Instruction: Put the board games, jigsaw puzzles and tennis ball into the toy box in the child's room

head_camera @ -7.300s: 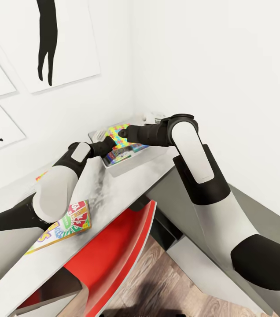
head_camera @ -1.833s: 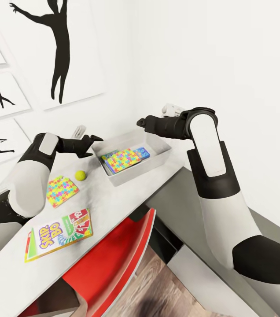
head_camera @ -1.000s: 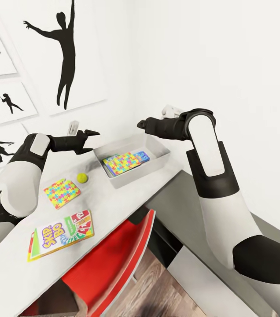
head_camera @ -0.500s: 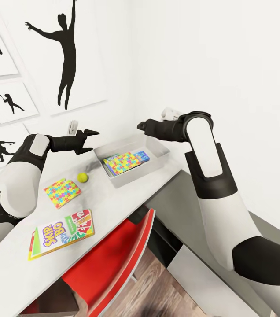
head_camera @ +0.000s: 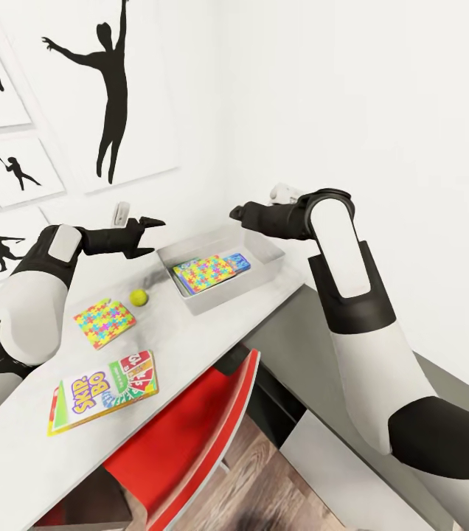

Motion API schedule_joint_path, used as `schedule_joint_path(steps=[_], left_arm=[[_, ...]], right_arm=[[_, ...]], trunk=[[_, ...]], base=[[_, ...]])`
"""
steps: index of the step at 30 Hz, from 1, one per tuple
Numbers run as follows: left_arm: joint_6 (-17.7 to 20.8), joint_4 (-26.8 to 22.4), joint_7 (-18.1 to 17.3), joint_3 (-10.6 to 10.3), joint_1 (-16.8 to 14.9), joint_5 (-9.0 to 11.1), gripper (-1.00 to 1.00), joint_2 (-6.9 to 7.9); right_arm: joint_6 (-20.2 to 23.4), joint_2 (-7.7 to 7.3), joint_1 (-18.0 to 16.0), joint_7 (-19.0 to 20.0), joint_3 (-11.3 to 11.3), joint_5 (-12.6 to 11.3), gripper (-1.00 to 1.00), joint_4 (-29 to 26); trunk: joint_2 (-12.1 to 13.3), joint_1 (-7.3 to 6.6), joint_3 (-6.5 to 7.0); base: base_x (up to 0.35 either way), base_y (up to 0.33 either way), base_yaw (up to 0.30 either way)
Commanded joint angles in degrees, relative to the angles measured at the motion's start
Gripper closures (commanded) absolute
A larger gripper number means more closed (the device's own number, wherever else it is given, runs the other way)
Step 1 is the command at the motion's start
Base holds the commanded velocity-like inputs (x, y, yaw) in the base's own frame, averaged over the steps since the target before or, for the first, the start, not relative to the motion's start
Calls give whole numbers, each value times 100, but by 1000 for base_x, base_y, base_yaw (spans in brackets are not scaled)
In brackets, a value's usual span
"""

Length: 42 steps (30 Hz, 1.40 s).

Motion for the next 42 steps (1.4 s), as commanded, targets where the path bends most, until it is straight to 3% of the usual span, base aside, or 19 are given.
schedule_joint_path(steps=[1, 11, 42], left_arm=[[28, 2, -45, 41, -7, -59, -100, -3], [28, 2, -45, 39, 16, -59, -100, 0], [28, 2, -45, 39, 23, -59, -100, 0]], right_arm=[[14, 2, -6, -60, 3, -50, -100, -1], [-142, 5, -1, -67, 19, -50, -100, 5], [-157, 14, -1, -68, 20, -43, -100, 9]], trunk=[[-11, 3, -11], [-11, 3, 15], [-11, 3, 303]], base=[[0, 0, 0], [0, 0, 0], [-28, 0, 0]])
